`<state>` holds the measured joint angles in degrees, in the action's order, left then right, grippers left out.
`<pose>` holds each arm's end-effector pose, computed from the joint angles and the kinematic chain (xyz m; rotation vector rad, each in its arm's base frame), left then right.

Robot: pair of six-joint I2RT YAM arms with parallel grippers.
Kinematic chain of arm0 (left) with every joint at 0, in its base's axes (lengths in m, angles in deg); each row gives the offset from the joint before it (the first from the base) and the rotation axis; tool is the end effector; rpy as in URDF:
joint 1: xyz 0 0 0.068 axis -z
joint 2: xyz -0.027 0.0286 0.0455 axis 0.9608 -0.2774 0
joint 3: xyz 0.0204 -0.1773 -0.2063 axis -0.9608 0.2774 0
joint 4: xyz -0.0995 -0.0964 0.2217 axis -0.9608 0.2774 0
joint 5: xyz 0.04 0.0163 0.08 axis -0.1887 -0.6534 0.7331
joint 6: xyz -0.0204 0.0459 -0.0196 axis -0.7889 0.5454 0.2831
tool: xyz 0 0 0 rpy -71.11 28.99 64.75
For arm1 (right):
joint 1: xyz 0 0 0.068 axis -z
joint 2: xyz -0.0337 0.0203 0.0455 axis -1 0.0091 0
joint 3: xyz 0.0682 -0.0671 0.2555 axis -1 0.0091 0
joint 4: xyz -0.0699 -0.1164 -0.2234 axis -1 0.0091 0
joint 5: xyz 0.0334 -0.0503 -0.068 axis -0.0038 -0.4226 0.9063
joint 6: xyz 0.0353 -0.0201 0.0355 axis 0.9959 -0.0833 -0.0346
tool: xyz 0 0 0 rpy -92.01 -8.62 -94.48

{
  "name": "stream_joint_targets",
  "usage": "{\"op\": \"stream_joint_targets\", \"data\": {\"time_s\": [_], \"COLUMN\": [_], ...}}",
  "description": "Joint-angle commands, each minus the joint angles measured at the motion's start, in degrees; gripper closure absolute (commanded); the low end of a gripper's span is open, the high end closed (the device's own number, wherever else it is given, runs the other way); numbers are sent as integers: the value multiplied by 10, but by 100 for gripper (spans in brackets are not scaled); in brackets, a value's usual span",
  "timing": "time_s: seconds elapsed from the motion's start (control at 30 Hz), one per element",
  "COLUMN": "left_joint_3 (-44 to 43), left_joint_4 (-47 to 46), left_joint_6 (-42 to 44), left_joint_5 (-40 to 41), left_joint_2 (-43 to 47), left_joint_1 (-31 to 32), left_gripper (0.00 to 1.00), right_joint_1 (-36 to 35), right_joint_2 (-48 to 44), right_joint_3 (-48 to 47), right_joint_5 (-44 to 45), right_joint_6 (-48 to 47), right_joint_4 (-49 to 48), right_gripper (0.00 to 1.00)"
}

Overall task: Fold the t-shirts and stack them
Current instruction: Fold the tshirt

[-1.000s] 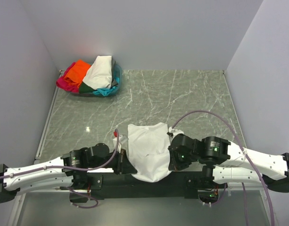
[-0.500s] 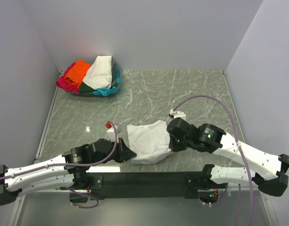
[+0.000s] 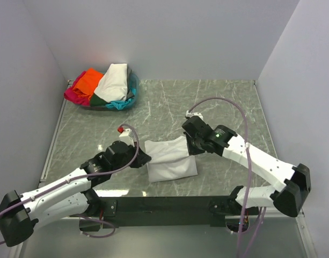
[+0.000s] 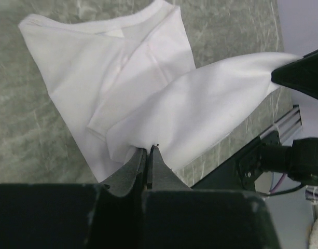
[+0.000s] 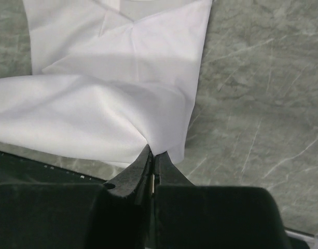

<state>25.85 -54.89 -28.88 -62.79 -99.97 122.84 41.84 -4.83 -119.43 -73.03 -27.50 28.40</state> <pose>0.1274 -0.1438 0.2275 -0.0193 2.2161 -0.9651 0.1663 0.1712 0.2981 -0.3436 2.5591 0.2237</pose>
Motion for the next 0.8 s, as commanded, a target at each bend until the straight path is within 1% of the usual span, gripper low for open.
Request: {"op": "stream_joint_targets", "data": {"time_s": [0.0,0.13,0.17,0.27,0.47,0.63,0.77], "left_joint_3": [-22,-23,-23,-30,-43,-44,-58], "left_joint_4": [-51,-65,-90,-112,-142,-177,-200], "left_joint_6": [40,56,58,75,96,108,118], "left_joint_5": [-30,-59,-74,-100,-123,-152,-171], "left_joint_2": [-11,-42,-49,-82,-150,-207,-263], "left_joint_1": [-32,-71,-83,-107,-155,-184,-194], "left_gripper": [99,99,99,99,100,99,99], "right_joint_1": [26,58,61,83,111,131,141], "right_joint_2": [16,54,62,97,164,223,263], "right_joint_3": [-34,-50,-54,-64,-74,-94,-109], "right_joint_5": [-7,-29,-33,-42,-61,-75,-78], "right_joint_6": [-45,-64,-67,-78,-94,-104,-109], "right_joint_4": [-51,-72,-76,-86,-116,-137,-139], "right_gripper": [100,100,100,100,100,100,100]}}
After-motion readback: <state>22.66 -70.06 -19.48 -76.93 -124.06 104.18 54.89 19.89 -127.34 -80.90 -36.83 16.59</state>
